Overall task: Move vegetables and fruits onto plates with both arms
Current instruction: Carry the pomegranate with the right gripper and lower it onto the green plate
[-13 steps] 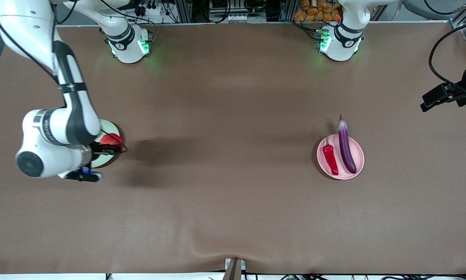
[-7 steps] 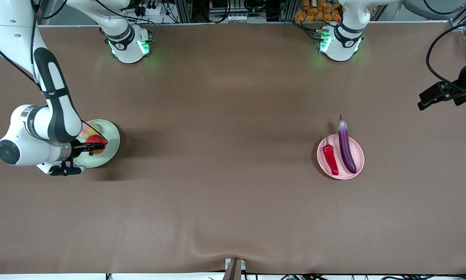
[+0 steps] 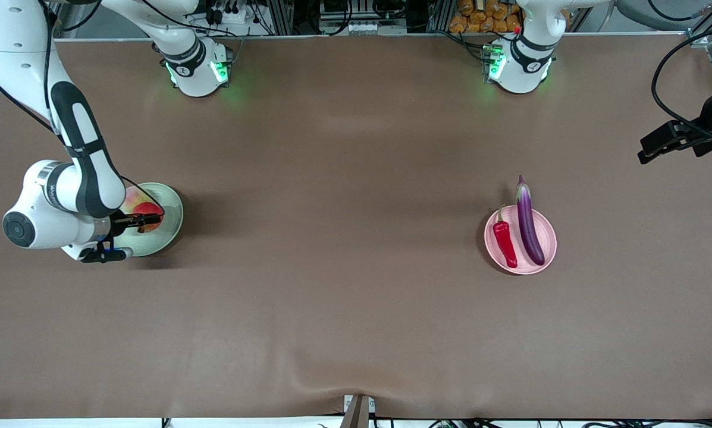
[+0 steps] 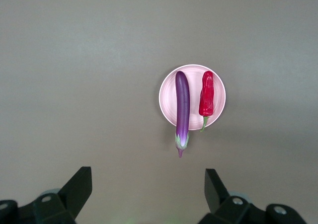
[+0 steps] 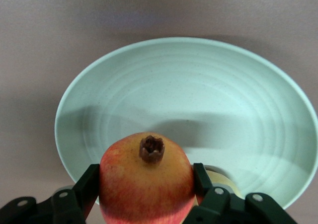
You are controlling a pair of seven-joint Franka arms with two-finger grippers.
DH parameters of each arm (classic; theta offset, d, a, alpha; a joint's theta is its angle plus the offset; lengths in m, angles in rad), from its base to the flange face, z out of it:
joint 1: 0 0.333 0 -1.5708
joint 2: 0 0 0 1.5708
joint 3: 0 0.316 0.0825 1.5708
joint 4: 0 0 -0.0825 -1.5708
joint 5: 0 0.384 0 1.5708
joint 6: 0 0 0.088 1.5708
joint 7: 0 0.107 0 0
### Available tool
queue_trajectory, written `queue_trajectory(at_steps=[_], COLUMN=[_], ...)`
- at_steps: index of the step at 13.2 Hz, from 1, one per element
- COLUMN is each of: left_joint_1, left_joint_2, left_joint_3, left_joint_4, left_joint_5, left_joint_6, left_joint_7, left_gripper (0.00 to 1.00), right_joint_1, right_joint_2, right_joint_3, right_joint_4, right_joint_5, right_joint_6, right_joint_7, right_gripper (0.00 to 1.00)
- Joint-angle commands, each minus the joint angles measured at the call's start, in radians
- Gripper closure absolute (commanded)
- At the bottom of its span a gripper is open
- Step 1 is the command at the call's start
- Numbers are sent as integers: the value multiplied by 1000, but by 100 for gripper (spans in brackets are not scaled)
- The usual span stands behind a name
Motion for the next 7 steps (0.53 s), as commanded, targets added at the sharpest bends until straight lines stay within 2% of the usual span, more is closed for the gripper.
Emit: queue_trajectory(at_steps=[1, 4, 7], left_joint_1=[3, 1, -2], left_joint_2=[-29, -32, -31], left_joint_3=[4, 2, -11], left_joint_4=[-21, -13, -8], left_joint_5=[-16, -16, -13], left_joint_6=[-9, -9, -8], left_joint_7=[17, 19, 17], left_gripper=[0, 0, 0], right_joint_1=[-27, -25, -28], right_joint_2=[-3, -3, 0], right_joint_3=[14, 15, 15], right_joint_4=[-17, 37, 208], right_joint_5=[48, 50, 49], right_joint_6=[22, -56, -250], right_joint_7=[-35, -32, -30], right_gripper=[0, 0, 0])
